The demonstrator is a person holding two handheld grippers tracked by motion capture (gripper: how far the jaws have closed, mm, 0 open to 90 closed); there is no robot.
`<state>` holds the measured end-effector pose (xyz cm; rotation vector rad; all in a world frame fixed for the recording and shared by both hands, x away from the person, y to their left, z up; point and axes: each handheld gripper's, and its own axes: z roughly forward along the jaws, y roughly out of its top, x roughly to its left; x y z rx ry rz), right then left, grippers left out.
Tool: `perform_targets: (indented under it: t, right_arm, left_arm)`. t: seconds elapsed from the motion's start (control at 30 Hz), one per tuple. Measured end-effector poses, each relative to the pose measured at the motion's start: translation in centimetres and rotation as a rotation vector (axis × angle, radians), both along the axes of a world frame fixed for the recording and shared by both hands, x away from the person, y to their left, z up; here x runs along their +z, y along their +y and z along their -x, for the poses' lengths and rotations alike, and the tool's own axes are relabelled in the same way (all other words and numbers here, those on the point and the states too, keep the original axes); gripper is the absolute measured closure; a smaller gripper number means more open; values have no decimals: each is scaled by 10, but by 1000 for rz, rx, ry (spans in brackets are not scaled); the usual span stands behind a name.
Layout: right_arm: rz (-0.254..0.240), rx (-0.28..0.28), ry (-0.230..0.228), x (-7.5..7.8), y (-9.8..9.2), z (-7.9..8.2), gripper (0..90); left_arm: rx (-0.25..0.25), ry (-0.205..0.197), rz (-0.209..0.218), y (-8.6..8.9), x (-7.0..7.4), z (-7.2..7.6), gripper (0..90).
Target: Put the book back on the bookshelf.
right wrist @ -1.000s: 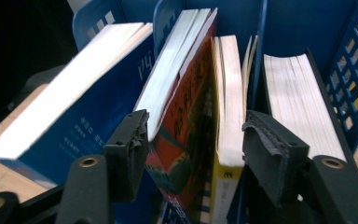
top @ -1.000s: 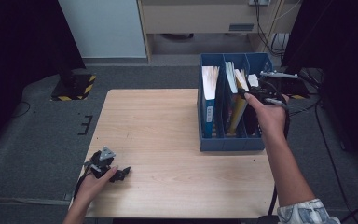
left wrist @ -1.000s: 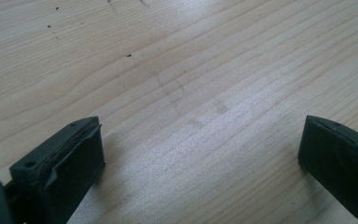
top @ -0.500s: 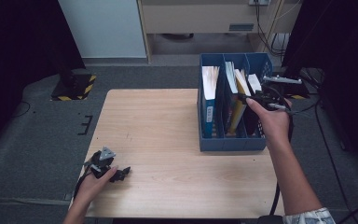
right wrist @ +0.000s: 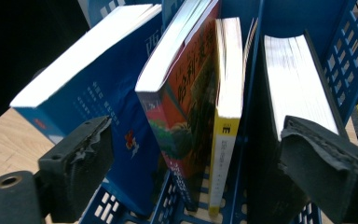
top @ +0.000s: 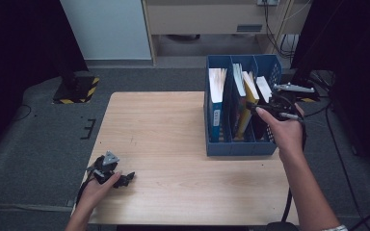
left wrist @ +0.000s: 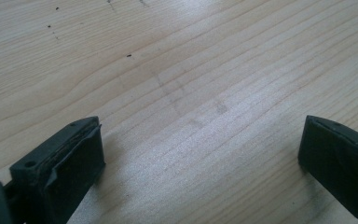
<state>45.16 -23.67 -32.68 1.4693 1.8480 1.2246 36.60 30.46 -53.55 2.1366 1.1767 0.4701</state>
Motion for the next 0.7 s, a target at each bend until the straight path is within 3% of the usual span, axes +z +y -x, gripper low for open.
perform_targets:
  t: [0.4,0.7]
  right_arm:
    - [9,12,15,-17,-1,16,78]
    - [17,37,15,-28,4,36,74]
  left_arm:
    - [-1,0,0,0,0,0,0]
    - [1,0,0,0,0,0,0]
